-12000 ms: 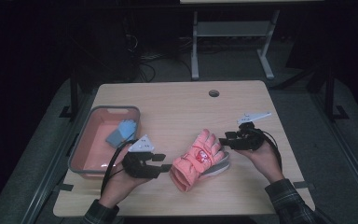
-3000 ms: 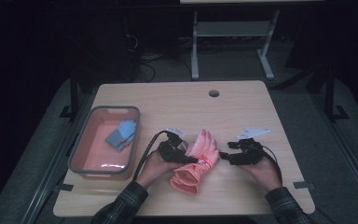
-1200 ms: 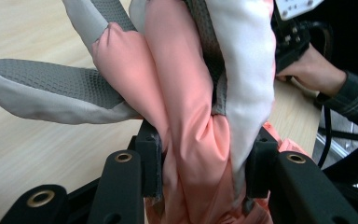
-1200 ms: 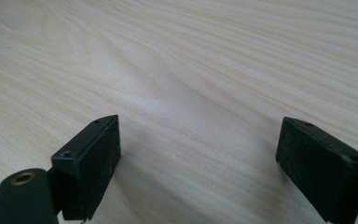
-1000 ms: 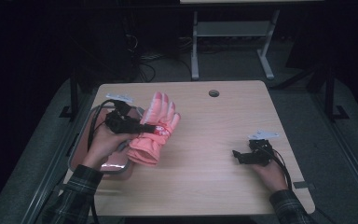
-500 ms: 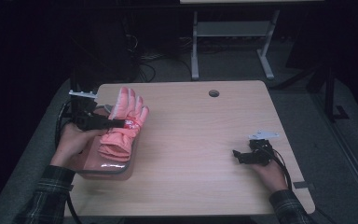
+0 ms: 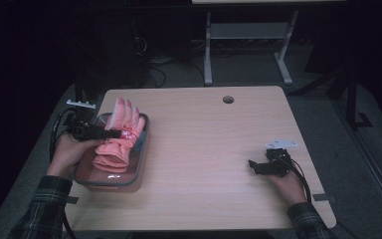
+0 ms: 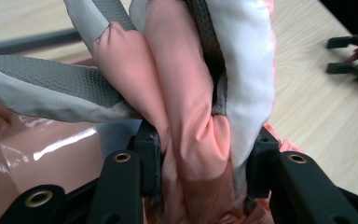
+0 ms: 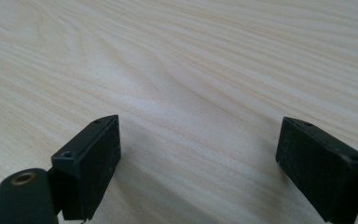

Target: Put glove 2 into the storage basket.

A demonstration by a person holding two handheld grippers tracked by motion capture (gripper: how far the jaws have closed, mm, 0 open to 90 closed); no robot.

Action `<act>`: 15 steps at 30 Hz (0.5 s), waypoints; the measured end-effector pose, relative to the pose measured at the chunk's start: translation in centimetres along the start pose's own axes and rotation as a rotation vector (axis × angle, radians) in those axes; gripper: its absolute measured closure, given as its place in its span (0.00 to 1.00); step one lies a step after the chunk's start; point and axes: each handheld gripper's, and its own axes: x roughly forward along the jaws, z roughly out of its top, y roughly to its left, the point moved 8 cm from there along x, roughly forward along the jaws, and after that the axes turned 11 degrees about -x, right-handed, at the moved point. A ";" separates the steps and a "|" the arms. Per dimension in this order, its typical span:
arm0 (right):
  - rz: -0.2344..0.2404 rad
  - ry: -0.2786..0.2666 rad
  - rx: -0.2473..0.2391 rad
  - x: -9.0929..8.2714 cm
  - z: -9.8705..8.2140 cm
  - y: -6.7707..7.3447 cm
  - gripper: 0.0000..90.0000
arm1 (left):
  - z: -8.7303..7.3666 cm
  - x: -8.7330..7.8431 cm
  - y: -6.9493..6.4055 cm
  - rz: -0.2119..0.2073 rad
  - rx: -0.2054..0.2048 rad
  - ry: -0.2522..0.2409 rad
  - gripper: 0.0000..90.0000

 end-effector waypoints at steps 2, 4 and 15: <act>0.000 0.000 0.000 0.0 0.0 0.0 0.15 | -0.5 0.8 0.5 0.014 -0.004 0.024 0.64; 0.000 0.000 0.000 0.0 0.0 0.0 0.15 | -0.9 1.4 0.9 0.018 -0.011 0.036 0.64; 0.000 0.000 0.000 0.0 0.0 0.0 0.15 | -2.7 3.9 2.3 0.021 -0.041 0.081 0.63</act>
